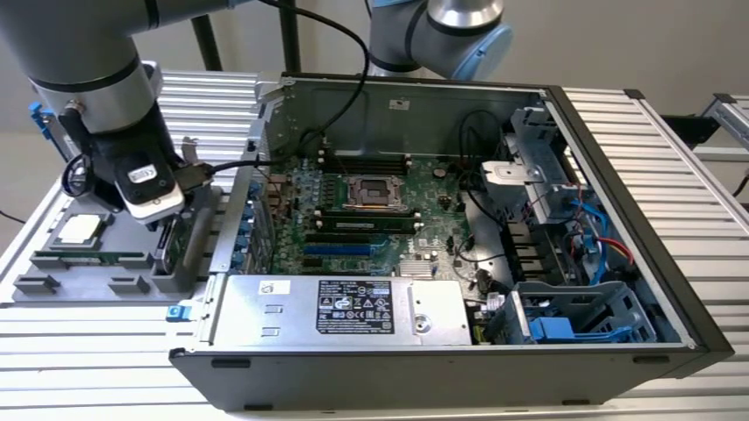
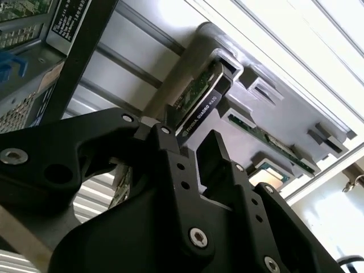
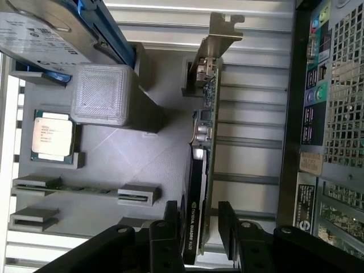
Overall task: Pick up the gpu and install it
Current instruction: 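Pick up the gpu and move the gpu toward the slot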
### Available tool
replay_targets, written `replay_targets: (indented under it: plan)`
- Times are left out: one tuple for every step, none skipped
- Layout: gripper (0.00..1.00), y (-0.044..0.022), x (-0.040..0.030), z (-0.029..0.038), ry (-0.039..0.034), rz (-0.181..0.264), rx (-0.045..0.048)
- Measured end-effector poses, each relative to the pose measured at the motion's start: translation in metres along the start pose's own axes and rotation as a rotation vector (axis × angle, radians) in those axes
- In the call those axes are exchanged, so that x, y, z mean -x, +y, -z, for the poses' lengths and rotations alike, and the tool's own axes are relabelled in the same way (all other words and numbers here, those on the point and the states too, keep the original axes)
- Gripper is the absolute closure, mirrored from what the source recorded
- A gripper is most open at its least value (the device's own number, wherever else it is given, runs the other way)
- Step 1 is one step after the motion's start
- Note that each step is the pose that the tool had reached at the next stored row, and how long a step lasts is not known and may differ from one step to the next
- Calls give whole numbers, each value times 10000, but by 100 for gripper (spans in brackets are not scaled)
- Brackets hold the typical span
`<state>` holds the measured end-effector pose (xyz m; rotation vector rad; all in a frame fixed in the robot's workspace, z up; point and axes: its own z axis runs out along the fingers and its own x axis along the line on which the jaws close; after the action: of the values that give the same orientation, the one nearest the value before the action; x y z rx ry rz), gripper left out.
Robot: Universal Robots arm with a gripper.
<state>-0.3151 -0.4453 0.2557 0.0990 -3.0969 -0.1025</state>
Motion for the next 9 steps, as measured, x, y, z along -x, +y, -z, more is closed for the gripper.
replay_targets:
  plan:
    - [0, -1, -2, -10, -29, 1, -3]
    - [0, -1, -8, -22, -46, 3, -4]
    - [0, -1, -15, -34, -52, 3, -3]
    - [0, -1, -23, -44, -51, 3, -4]
    - [0, -2, -32, -53, -51, 3, -5]
    - [0, -2, -42, -64, -52, 3, -5]
    - [0, -2, -51, -75, -52, 3, -4]
    - [0, -2, -58, -86, -52, 3, -5]
    - [0, -2, -64, -98, -51, 3, -5]
